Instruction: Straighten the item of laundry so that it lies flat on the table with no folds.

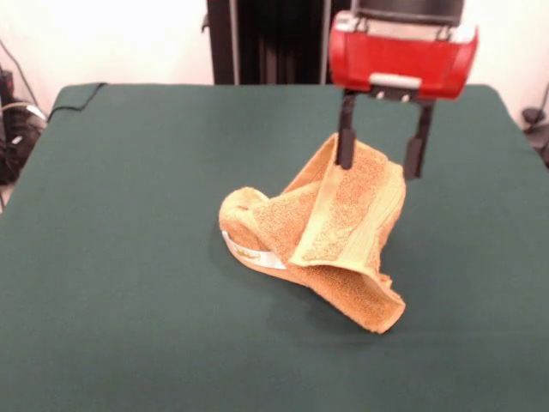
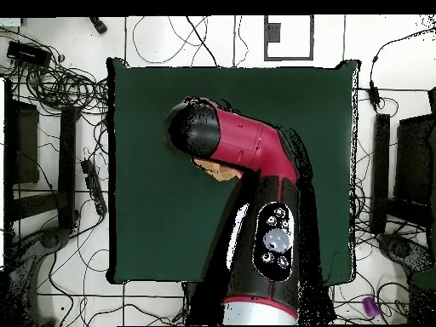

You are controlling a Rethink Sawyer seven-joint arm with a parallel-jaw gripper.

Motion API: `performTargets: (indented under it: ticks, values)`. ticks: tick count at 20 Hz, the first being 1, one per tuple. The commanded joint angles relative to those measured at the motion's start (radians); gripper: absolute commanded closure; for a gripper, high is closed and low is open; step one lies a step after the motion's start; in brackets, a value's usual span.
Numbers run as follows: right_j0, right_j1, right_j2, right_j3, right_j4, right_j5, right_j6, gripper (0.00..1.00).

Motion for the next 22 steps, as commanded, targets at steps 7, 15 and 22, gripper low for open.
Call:
performTargets:
  ticks: [7,15,22]
  values:
    - [-0.003,0.016,0.099,0.226,0.075,0.021,0.210,0.00]
    - [-0.064,0.037,0.132,0.228,0.033,-0.044,0.132,0.00]
    - [-0.089,0.061,0.148,0.197,0.009,-0.056,0.110,0.00]
